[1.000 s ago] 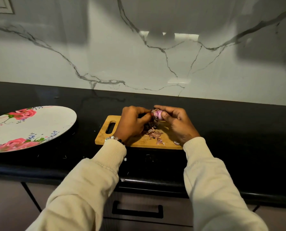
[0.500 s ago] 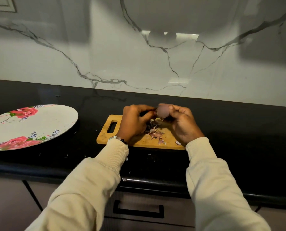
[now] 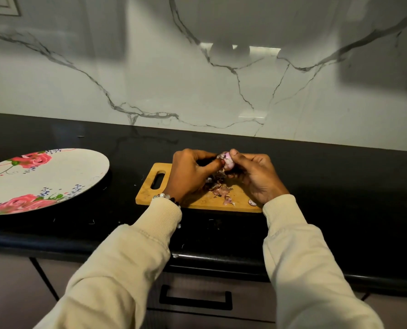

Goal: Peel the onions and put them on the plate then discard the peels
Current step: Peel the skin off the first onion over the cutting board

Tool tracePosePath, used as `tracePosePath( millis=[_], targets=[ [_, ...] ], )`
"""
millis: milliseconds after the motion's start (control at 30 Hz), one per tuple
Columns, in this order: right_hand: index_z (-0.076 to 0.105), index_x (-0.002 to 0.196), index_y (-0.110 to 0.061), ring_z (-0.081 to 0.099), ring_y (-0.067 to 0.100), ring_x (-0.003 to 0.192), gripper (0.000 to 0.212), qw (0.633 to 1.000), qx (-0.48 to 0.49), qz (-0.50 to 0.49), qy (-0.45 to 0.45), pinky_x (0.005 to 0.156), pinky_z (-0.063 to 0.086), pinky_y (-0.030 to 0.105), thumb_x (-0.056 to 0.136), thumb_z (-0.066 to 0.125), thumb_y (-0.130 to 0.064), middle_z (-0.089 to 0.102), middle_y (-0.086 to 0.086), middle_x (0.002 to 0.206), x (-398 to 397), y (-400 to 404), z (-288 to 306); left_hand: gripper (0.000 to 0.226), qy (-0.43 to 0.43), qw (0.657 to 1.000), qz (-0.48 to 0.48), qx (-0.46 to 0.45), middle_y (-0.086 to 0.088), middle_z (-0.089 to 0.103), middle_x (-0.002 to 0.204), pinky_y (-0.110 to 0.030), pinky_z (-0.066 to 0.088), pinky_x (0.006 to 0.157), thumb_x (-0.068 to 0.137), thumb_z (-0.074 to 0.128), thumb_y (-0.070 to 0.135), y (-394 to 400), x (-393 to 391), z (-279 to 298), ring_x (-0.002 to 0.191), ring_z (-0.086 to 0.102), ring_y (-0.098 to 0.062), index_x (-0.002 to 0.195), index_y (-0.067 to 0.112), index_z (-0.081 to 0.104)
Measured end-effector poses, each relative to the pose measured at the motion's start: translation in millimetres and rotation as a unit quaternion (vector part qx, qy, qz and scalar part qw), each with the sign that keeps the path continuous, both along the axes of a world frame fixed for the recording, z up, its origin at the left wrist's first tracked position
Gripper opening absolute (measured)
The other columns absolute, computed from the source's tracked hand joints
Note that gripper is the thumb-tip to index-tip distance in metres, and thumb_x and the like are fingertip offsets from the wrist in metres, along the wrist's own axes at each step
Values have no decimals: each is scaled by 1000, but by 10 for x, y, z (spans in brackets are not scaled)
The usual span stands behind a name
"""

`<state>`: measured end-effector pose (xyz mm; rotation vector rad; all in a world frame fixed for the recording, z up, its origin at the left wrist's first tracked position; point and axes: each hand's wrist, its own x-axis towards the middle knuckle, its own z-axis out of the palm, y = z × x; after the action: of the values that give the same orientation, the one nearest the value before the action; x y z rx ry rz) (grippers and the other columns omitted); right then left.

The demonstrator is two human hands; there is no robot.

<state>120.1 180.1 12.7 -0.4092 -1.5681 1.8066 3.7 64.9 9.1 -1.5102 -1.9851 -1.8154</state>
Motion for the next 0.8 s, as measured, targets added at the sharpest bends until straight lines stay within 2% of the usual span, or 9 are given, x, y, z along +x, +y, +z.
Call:
tracePosePath(
  millis=[100,233,267,333,433,500,600,700,800],
  targets=[
    [77,81,0,66,33,84,19,1000,9,7,2,84,55,45,83,71,-17,73,19,82,-5,11,-21,28,15,1000,0,-8,2,76,90,-11,52,66,81,77,26,-5,-3,-8,77,68,4,104,9,75],
    [78,79,-2,67,33,87,21,1000,25,4,-2,86,53,44,83,72,-21,72,23,86,-23,23,-38,43,85,996,14,-26,1,74,83,-21,53,64,79,72,48,-8,-22,-24,73,67,-4,101,12,77],
    [78,79,-2,67,32,87,20,1000,25,2,-1,84,53,42,84,71,-20,72,22,85,-30,20,-42,40,102,994,23,-28,-1,74,83,-25,54,66,81,72,47,0,-41,-35,72,66,-7,101,12,77],
    [77,78,1,66,33,84,21,1000,16,-1,4,79,53,41,89,68,-16,71,23,84,-41,9,-44,23,120,992,42,-24,-5,75,84,-30,55,70,85,71,27,17,-80,-44,74,65,-10,99,9,77],
    [75,79,2,66,34,83,22,1000,1,-4,13,81,55,45,90,66,-15,71,23,83,-39,8,-37,18,122,991,52,-21,-5,75,90,-14,50,71,88,66,12,23,-86,-37,77,63,-7,102,8,76],
    [75,79,1,67,29,79,22,1000,3,-7,15,75,56,39,91,66,-15,72,19,80,-31,19,-33,21,129,991,37,-25,-4,75,92,-3,42,69,89,67,18,15,-72,-26,77,62,-4,108,10,75],
    [75,80,3,67,25,74,22,1000,13,-4,10,66,56,29,90,67,-15,72,18,78,-30,43,-50,33,126,991,9,-46,1,71,90,-5,43,67,89,68,31,-11,-38,-15,76,61,1,116,12,71],
    [76,81,2,66,33,82,24,999,36,-2,1,79,55,43,84,72,-21,71,24,83,-48,67,-79,35,114,993,-3,-43,5,69,82,-19,50,66,86,70,38,-25,-22,-17,75,63,-4,111,13,73],
    [77,82,2,66,40,90,29,999,46,5,-2,95,49,57,80,75,-26,70,29,89,-70,78,-105,47,155,987,7,-43,1,69,75,-29,48,62,83,62,55,-11,-36,-37,69,61,-10,100,14,77]
  ],
)
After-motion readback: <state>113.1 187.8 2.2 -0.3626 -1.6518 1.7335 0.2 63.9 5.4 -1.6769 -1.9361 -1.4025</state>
